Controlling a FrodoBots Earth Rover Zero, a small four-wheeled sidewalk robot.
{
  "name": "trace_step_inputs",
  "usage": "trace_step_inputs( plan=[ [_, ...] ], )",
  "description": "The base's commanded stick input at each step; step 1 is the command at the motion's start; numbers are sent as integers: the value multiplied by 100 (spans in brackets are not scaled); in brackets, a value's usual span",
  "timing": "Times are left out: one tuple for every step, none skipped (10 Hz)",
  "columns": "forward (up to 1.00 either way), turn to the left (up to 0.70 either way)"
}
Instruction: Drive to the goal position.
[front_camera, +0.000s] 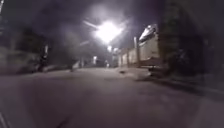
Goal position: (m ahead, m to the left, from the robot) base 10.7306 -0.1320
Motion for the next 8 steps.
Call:
trace_step_inputs(
  plan=[
    [70,0],
    [70,0],
    [70,0],
    [70,0],
    [70,0],
    [70,0],
    [70,0],
    [70,0]
  ],
)
